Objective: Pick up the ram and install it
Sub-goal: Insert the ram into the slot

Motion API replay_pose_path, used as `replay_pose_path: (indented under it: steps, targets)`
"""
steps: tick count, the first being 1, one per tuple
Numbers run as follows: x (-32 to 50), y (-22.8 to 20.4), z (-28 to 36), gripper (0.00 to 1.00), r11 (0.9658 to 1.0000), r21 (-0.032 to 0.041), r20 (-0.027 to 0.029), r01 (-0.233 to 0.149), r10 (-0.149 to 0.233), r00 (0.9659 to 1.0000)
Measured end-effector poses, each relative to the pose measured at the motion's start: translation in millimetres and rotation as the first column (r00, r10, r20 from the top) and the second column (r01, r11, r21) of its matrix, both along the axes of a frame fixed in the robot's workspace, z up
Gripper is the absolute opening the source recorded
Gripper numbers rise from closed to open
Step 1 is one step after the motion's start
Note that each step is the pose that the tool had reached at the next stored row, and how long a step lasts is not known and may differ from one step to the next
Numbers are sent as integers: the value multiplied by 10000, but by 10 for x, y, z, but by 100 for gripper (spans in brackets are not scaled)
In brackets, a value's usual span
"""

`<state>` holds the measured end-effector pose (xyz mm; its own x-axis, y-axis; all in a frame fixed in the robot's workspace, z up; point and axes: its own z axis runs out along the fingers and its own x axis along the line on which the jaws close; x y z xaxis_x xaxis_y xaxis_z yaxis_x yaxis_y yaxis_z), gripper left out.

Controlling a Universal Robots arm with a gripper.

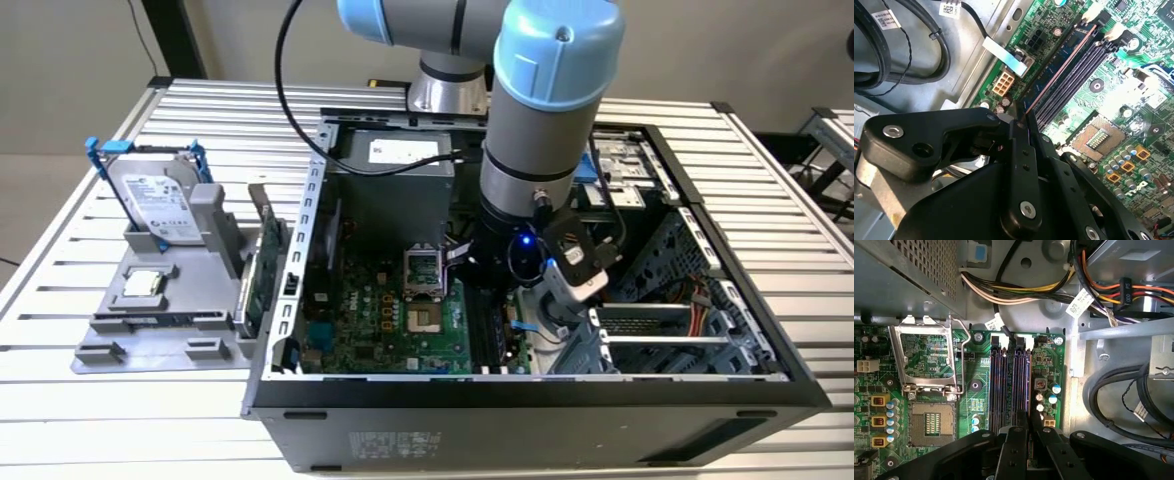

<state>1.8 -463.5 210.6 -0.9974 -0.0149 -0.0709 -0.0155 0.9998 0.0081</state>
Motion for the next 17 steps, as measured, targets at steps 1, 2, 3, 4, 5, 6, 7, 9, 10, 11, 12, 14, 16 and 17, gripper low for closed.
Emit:
replay_pose_path:
  steps: [1, 2, 3, 4, 5, 6, 7, 9, 10, 11, 12, 14, 16, 17]
  targets:
    - [0, 0, 0, 0, 10000, 0, 0, 0, 0, 10000]
    - [0, 0, 0, 0, 10000, -1, 0, 0, 0, 10000]
    - [0, -1, -1, 100, 10000, -3, 1, 0, 0, 10000]
    - [0, -1, 0, 100, 10000, 0, 0, 0, 0, 10000]
    - [0, 0, -1, 100, 10000, 2, 0, 0, 0, 10000]
    - [0, 0, 0, 100, 10000, 1, 0, 0, 0, 10000]
    - [0, 0, 0, 100, 10000, 1, 0, 0, 0, 10000]
    - [0, 0, 13, 100, 10000, -12, -3, 0, 0, 10000]
    - [0, 0, 57, 100, 10000, -11, -1, 0, 0, 10000]
    - [0, 0, 104, 100, 10000, -10, -1, 1, -1, 10000]
    - [0, 0, 149, 100, 10000, -9, -1, 9, -9, 10000]
    - [0, 0, 234, 100, 10000, -10, 0, 20, -20, 10000]
    - [0, 0, 321, 100, 10000, -9, -1, 24, -24, 10000]
    - [0, 0, 350, 100, 10000, -9, -1, 24, -24, 10000]
